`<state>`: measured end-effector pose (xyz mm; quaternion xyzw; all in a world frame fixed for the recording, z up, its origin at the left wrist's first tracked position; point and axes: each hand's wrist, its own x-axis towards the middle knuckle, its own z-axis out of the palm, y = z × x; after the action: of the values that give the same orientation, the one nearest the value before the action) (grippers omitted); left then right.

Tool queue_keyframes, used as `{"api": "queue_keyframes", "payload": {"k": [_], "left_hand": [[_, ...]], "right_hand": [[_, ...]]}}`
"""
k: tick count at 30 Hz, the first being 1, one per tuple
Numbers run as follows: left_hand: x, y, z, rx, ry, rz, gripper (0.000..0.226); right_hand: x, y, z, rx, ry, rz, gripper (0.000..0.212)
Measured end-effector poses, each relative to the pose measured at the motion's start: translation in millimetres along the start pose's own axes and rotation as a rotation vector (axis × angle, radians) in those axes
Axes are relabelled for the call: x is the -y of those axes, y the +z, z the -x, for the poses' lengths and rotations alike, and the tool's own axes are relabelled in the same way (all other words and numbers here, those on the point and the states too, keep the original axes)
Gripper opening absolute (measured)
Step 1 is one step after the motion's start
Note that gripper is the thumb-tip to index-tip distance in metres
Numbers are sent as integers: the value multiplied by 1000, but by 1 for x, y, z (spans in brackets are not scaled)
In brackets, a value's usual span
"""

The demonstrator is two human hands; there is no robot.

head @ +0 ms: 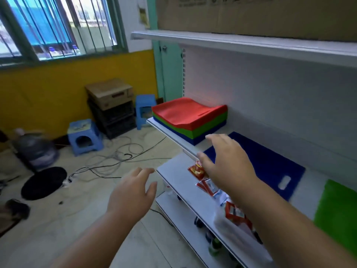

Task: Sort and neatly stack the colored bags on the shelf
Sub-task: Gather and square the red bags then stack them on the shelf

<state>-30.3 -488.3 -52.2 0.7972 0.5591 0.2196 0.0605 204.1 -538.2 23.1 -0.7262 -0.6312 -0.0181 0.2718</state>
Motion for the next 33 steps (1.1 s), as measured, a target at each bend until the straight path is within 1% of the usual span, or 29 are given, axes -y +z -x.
{"api": "queue_keyframes", "payload": {"k": [3,6,10,14,16,21,24,27,30,33], "left_hand": [[25,-2,-49,-16,-17,4,32],[50,-2,-95,-26,-10,11,33],[80,13,-153,25,-4,49,34],[109,39,-232,94,62,124,35],[117,49,-269,119,104,152,35],[140,72,-363,243,326,185,35],[143,82,-397,346,379,199,35],[144,92,-419,408,400,221,42],[145,99,-435,431,395,194,49],[147,102,-444,446,403,182,44]], "right_hand": [[11,30,-56,20,8,-38,53],[21,48,-107,39,25,-25,51],[24,68,-158,46,113,29,50],[22,92,-193,15,246,113,49],[23,102,-203,-1,325,180,49],[41,134,-219,-18,625,327,49],[52,146,-222,1,772,360,50],[60,156,-221,28,844,422,46],[61,165,-220,12,874,450,44],[62,172,-222,-31,890,435,42]]}}
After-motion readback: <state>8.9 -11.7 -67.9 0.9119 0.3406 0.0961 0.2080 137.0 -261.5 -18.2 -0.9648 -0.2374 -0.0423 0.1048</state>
